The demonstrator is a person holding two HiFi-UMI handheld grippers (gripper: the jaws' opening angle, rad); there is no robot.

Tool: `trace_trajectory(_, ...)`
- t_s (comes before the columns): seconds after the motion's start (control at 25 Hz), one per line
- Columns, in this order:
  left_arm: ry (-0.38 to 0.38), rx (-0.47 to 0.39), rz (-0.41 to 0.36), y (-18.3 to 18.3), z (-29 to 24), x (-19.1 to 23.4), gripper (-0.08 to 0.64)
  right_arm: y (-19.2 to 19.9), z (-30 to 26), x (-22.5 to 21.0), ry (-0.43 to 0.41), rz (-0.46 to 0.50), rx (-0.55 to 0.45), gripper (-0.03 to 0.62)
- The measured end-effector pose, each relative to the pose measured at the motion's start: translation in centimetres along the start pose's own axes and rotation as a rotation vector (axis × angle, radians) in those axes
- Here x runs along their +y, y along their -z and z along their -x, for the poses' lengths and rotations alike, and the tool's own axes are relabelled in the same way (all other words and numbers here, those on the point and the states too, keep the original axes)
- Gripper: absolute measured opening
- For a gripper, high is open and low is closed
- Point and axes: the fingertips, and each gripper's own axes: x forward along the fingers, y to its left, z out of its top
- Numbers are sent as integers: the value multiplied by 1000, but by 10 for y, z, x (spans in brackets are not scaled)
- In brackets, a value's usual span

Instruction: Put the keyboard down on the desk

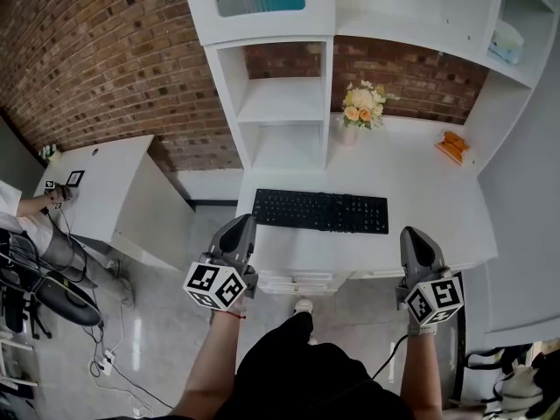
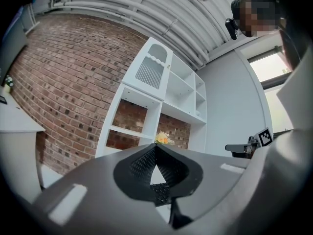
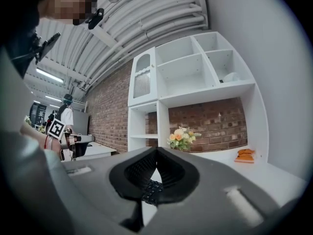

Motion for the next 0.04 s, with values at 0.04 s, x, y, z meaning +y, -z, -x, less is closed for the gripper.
trace_trajectory(0.04,1,-1,1,0,1,-1,-3,-1,1,2,-1,5,3,-2)
